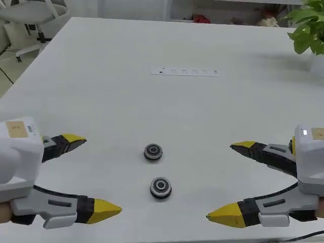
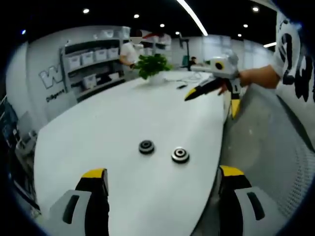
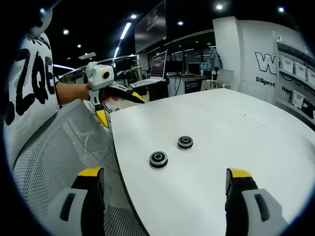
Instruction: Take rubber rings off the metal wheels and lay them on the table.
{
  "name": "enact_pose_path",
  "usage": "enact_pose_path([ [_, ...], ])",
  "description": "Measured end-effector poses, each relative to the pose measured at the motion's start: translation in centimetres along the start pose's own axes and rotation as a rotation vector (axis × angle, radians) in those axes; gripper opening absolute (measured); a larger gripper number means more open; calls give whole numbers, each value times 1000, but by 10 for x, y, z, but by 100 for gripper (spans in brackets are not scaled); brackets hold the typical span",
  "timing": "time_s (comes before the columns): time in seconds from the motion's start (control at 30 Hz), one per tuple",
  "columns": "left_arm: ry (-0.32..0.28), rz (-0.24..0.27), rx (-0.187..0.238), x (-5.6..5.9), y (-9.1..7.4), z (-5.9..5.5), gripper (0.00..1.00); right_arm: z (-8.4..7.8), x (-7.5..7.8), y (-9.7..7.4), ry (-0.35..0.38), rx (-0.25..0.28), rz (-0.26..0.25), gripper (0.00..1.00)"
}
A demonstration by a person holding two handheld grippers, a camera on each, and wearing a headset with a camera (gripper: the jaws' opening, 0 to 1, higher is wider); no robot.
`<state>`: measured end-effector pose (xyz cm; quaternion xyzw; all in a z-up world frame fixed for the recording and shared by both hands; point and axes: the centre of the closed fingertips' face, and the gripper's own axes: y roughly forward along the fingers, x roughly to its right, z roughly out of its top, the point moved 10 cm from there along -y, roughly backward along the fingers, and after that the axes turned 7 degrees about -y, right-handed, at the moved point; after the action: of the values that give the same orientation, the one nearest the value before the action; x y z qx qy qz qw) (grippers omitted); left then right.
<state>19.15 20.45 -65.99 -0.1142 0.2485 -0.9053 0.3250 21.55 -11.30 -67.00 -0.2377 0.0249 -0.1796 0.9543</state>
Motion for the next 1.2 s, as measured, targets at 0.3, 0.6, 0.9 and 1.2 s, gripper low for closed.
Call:
enact_pose_path([
  [0.3, 4, -7, 0, 2, 0, -2, 95, 0, -2, 1, 8, 0, 3, 99],
  [0.6, 15, -11, -2, 3, 1, 1, 95, -1, -1, -1, 8, 2, -3, 99],
  [0.9, 19, -8, -2, 3, 0, 1, 95, 0, 0, -2, 4, 8, -8, 99],
  [1.2, 22, -1, 0, 2, -1, 1, 95, 2, 2, -1, -2, 18, -5, 99],
])
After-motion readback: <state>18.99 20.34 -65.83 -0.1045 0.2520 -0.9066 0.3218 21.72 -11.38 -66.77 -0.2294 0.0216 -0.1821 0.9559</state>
